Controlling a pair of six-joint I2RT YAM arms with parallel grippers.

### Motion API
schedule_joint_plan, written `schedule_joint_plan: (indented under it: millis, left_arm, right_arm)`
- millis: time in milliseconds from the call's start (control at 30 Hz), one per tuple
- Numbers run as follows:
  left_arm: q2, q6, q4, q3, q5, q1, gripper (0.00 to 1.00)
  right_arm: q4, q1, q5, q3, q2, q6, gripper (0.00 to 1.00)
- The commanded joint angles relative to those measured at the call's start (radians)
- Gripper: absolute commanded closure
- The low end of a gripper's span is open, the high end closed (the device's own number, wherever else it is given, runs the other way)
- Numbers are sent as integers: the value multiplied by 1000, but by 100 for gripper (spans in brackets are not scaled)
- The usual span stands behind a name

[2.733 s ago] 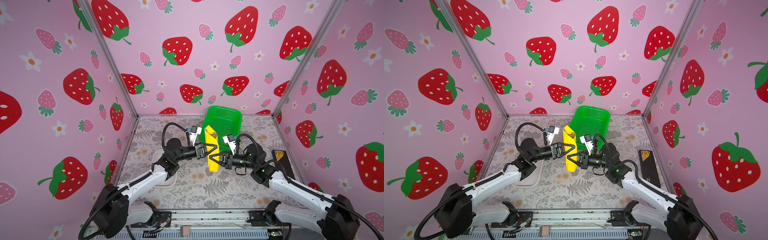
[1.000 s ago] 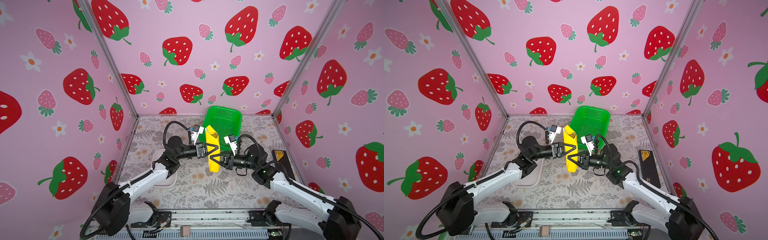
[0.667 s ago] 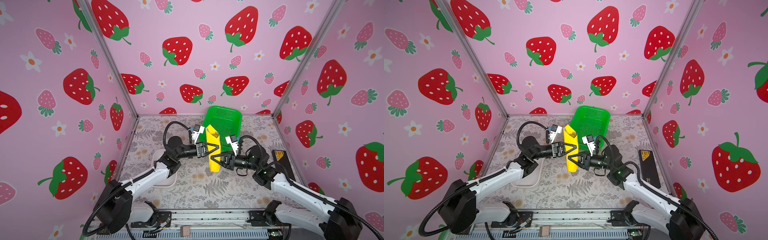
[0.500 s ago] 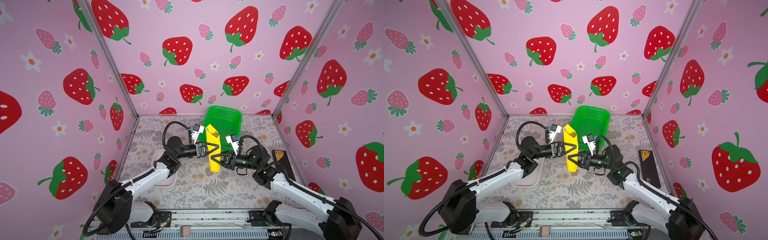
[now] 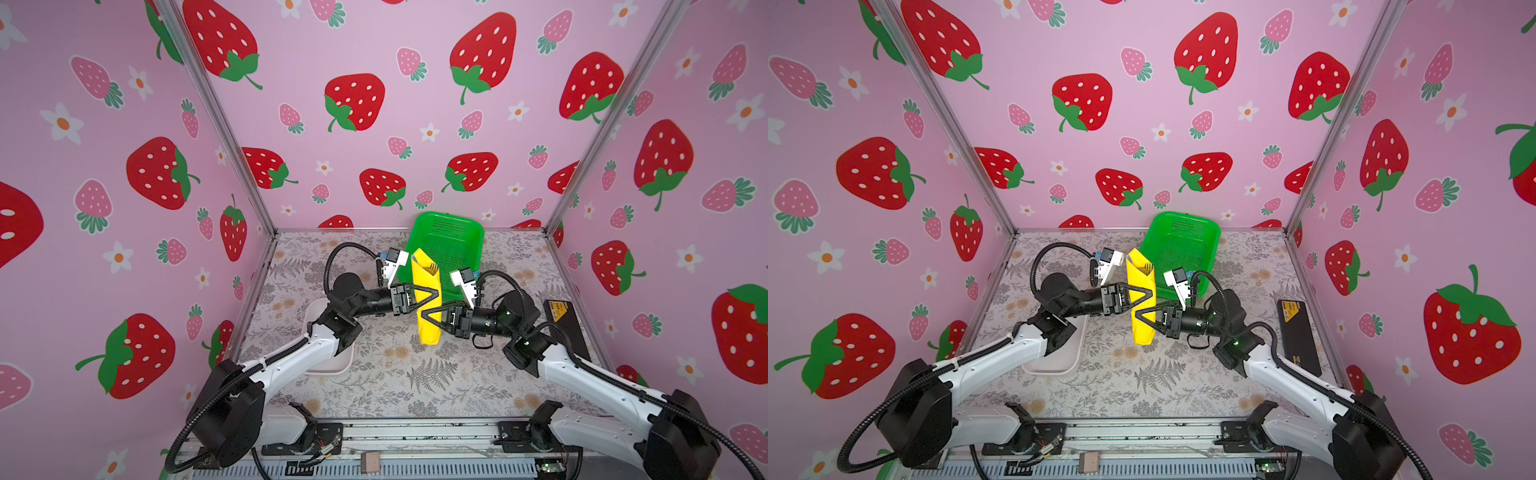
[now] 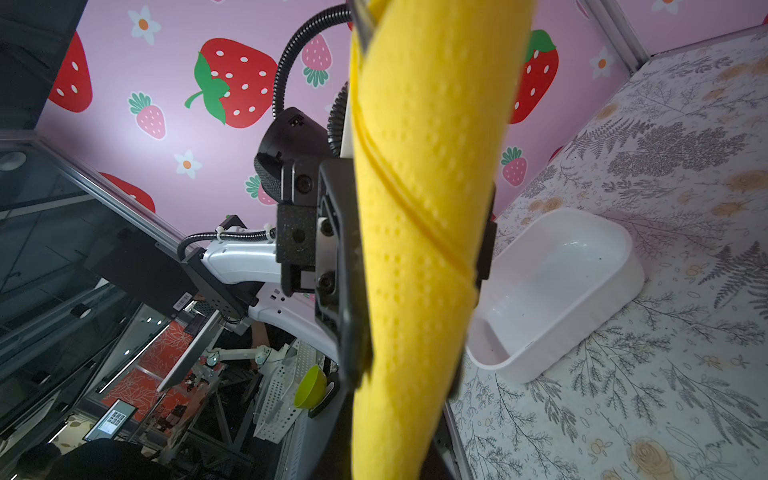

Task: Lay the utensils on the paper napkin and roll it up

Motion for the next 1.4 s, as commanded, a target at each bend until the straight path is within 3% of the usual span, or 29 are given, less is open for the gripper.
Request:
schedule_joint_plan:
  millis: [0,167,333,767,967,1233,1367]
  left_arm:
    - [-18,40,-37,26,-12,4,70]
    - [-27,71,-105,14,-24,4,53]
    - [-47,103,-173,10,-29,3,51]
    - [-69,120,-203,-3,-61,1,73]
    - [-63,115,-193,3,-49,2,74]
    - [-75,122,-208,-3,-51,1,67]
    - [-70,118,-198,-1,-49,2,75]
  right_arm:
    - [29,-1,4,1,-16,-15,85]
    - [-70,-2,43,26,-26,-72,85]
    - [-209,-2,98,62,-33,-144,85]
    - [-241,-1,110,66,-43,-160,85]
    - [-244,-2,116,58,-49,-159,84]
    - [-241,-2,121,63,-43,-159,85]
    - [-240,-2,112,69,-33,-157,86]
